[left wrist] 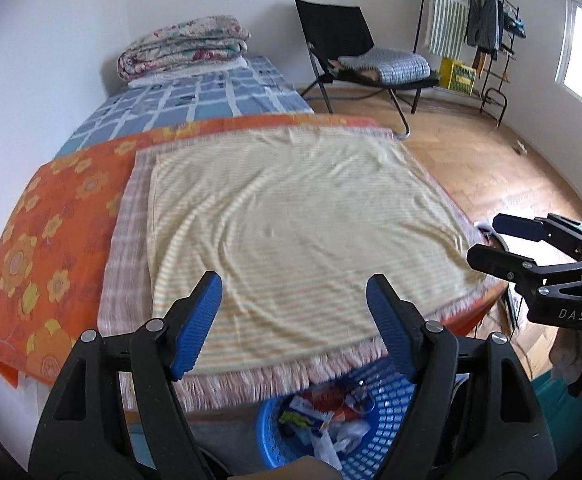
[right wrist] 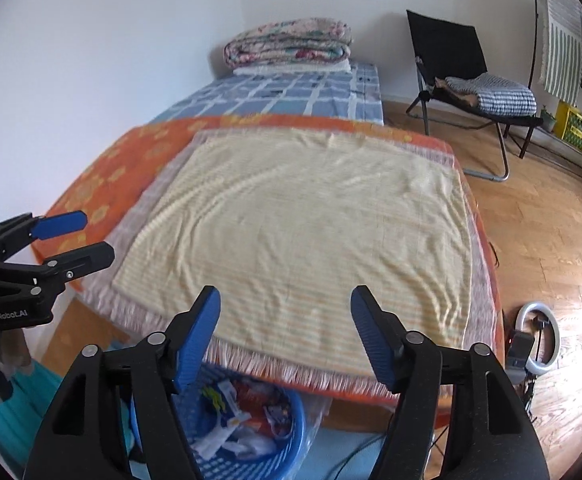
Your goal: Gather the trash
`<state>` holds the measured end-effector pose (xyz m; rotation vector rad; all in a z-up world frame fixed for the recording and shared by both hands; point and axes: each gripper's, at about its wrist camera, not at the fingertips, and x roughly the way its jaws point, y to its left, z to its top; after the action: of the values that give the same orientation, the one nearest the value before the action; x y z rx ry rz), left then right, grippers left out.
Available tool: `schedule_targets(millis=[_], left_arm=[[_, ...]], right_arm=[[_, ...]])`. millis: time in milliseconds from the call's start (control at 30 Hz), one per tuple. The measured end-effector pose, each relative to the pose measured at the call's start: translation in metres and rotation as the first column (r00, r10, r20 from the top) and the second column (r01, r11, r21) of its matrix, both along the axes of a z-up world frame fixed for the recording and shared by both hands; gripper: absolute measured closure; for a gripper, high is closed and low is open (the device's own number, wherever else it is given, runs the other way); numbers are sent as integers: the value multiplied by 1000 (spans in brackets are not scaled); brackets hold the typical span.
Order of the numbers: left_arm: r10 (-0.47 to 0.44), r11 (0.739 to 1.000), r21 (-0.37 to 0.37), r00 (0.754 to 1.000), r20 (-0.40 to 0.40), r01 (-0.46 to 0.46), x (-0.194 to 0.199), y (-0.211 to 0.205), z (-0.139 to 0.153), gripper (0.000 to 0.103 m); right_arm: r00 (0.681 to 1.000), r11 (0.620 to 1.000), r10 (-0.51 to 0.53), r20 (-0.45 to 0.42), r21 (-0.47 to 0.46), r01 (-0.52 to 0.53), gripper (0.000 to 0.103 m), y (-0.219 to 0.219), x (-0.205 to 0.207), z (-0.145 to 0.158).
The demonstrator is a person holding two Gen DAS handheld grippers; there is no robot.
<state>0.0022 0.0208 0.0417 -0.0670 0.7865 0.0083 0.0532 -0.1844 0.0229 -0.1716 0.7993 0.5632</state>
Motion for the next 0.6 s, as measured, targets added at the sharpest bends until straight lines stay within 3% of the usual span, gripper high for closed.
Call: schedule_targets(millis=[100,600], left_arm=[[12,1000,-10,999,35,-12,5,4,8,14],[88,996,-8,996,30,-88,20,14,-4,13]], right_arm=[[1000,1000,-2,13,28,2,28,0,9,6],[998,995,-50,-41,80,53,26,-4,40,-11]])
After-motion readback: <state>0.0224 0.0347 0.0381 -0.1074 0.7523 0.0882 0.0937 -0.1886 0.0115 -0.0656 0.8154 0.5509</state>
